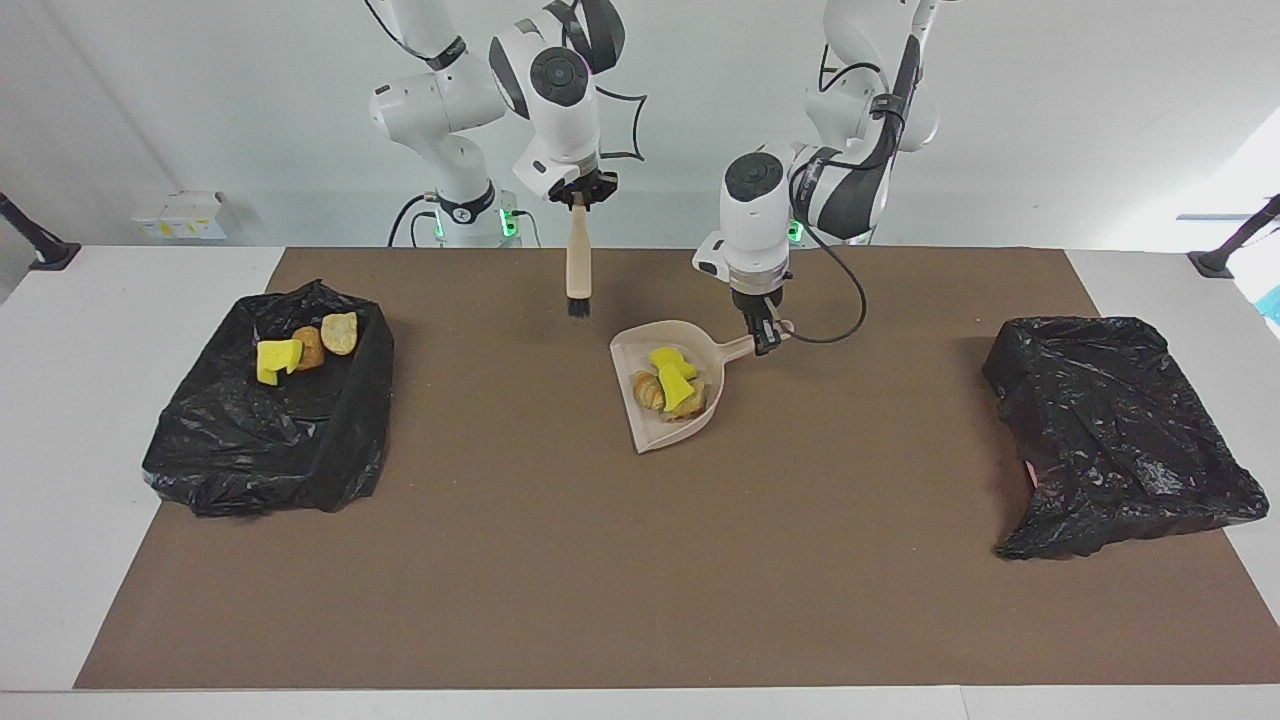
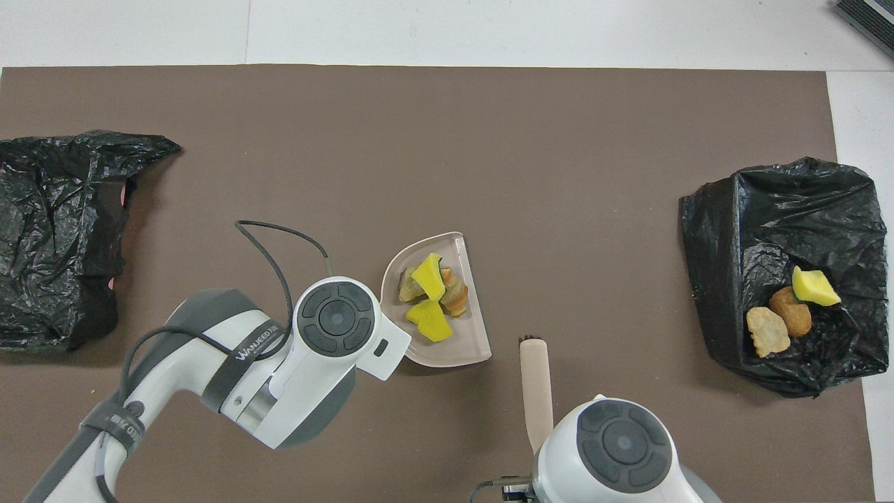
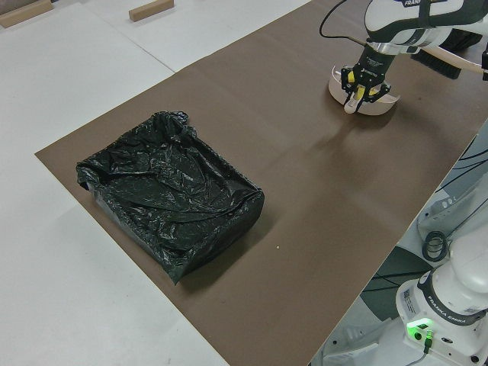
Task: Sweep and dump trash in bin
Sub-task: 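Draw the brush back toward the robot with the right gripper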
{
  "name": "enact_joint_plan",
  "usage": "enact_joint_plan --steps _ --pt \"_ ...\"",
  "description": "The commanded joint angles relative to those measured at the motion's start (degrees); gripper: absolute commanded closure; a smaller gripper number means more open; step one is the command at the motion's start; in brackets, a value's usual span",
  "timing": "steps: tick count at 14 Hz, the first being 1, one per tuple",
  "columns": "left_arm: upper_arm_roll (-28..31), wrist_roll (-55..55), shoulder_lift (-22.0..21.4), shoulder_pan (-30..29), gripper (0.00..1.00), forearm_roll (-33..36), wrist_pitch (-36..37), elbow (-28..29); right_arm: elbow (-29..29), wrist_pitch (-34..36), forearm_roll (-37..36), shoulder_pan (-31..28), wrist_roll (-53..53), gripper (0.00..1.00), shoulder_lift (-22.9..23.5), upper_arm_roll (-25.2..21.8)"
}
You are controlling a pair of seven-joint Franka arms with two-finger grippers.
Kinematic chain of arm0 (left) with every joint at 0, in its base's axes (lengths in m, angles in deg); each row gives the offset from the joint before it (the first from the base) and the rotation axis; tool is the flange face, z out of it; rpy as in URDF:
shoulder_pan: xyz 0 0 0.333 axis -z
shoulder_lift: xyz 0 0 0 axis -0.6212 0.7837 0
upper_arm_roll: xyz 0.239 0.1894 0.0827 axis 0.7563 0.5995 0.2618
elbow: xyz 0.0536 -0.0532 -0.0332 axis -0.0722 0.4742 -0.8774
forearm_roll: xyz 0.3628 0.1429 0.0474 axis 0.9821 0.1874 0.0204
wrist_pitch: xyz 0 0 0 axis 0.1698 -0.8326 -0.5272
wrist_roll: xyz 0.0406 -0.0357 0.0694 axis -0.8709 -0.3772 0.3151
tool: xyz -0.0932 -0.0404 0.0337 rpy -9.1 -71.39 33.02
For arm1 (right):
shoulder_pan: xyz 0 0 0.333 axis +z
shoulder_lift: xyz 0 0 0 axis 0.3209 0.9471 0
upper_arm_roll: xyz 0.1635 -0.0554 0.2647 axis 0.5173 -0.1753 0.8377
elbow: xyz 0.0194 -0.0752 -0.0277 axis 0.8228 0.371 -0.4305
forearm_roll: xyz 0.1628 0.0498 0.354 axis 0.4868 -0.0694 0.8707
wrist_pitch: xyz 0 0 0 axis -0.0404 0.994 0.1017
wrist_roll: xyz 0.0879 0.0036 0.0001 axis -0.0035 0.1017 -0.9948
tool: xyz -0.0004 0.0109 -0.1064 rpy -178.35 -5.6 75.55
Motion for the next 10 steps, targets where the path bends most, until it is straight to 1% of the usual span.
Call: enact_joint_plan --steps 1,8,10 --pt "0.40 1.15 -0.48 -0.55 1.00 1.11 -2.62 1.27 1.18 -2.51 1.47 0.09 0.63 1.00 -0.23 -0.03" --pt "0.40 1.24 -0.56 -0.91 1.00 1.11 -3.07 1.80 1.27 -2.61 1.47 0.09 0.19 1.00 -0.23 -0.03" --pt "0.40 2.46 -0.56 -1.96 1.00 1.02 -3.42 1.71 1.27 -2.61 1.47 0.09 0.10 1.00 -0.14 -0.03"
